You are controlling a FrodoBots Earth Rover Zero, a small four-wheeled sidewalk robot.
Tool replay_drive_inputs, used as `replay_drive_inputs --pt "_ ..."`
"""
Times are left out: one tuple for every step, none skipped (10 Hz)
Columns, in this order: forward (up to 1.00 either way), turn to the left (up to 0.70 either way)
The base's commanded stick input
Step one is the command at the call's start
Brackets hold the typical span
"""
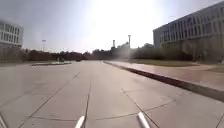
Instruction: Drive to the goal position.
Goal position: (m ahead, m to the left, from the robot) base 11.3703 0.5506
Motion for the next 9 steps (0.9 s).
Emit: replay_drive_inputs --pt "0.70 0.00" --pt "0.70 0.00" --pt "0.70 0.00" --pt "0.70 0.00" --pt "0.70 0.00" --pt "0.70 0.00" --pt "0.70 0.00" --pt "0.70 0.00" --pt "0.70 0.00"
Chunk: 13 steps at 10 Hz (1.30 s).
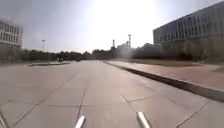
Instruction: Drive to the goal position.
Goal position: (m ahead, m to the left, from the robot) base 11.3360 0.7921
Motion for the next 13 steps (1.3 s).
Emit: replay_drive_inputs --pt "0.70 0.00" --pt "0.70 0.00" --pt "0.70 0.00" --pt "0.70 0.00" --pt "0.70 0.00" --pt "0.70 0.00" --pt "0.70 0.00" --pt "0.70 0.00" --pt "0.70 0.00" --pt "0.70 0.00" --pt "0.70 0.00" --pt "0.70 0.00" --pt "0.70 0.00"
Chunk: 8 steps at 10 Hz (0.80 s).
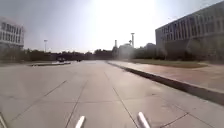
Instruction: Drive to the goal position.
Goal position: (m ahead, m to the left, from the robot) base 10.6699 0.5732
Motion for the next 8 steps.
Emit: replay_drive_inputs --pt "0.70 0.00" --pt "0.70 0.00" --pt "0.70 0.00" --pt "0.70 0.00" --pt "0.70 0.00" --pt "0.70 0.00" --pt "0.70 0.00" --pt "0.70 0.00"
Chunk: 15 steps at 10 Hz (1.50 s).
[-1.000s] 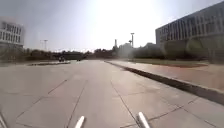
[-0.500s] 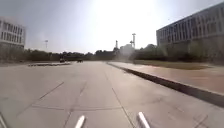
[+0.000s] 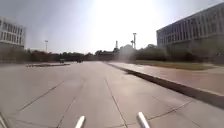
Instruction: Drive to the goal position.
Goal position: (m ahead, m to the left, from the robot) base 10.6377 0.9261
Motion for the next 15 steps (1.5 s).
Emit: replay_drive_inputs --pt "0.70 0.00" --pt "0.70 0.00" --pt "0.70 0.00" --pt "0.70 0.00" --pt "0.70 0.00" --pt "0.70 0.00" --pt "0.70 0.00" --pt "0.70 0.00" --pt "0.70 0.00" --pt "0.70 0.00" --pt "0.70 0.00" --pt "0.70 0.00" --pt "0.70 0.00" --pt "0.70 0.00" --pt "0.70 0.00"
